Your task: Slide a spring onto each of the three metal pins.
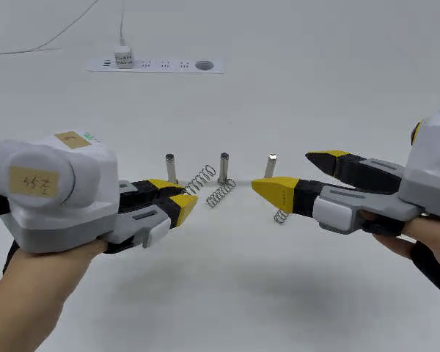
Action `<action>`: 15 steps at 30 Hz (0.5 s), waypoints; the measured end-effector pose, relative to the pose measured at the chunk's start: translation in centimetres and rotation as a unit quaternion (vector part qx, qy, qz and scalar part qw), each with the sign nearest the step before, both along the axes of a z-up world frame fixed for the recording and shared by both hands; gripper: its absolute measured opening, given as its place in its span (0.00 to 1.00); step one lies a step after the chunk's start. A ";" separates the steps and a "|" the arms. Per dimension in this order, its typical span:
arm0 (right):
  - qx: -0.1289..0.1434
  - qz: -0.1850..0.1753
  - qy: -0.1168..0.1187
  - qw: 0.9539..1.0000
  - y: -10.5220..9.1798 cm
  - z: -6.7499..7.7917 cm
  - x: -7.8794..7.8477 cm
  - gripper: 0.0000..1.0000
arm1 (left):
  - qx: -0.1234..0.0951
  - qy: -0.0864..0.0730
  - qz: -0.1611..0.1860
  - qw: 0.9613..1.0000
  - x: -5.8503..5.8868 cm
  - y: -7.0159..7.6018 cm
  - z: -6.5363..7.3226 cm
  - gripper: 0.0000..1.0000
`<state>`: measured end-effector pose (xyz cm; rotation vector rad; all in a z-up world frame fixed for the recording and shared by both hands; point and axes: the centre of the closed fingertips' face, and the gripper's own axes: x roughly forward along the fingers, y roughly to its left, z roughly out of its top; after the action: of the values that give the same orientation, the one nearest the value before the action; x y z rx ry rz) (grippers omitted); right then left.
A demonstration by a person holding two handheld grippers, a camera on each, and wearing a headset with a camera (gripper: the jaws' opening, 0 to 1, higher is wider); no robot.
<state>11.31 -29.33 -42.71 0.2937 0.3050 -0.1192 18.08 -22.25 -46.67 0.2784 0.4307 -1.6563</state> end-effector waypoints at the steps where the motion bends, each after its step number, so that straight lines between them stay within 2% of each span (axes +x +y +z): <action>1: 0.003 0.004 -0.002 1.000 0.2 0.2 0.3 0.64 | -0.011 0.006 -0.001 1.000 -0.2 0.0 0.5 0.10; 3: 0.009 0.009 -0.006 1.000 0.6 0.4 0.7 0.63 | -0.022 0.015 0.000 1.000 -0.4 0.2 1.1 0.10; 10: 0.034 0.026 -0.024 0.999 1.9 1.3 2.0 0.56 | -0.047 0.025 -0.004 0.999 -1.1 0.6 2.5 0.10; 13: 0.058 0.031 -0.037 0.997 2.5 1.7 2.7 0.53 | -0.059 0.030 -0.008 0.998 -1.6 0.7 2.9 0.10; 15: 0.060 0.036 -0.039 0.997 2.8 1.8 2.9 0.52 | -0.065 0.025 -0.014 0.997 -1.9 0.8 3.2 0.10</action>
<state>14.26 -26.56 -40.92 0.4058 0.2452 -0.0187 16.14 -21.45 -43.51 0.1463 0.3557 -1.7136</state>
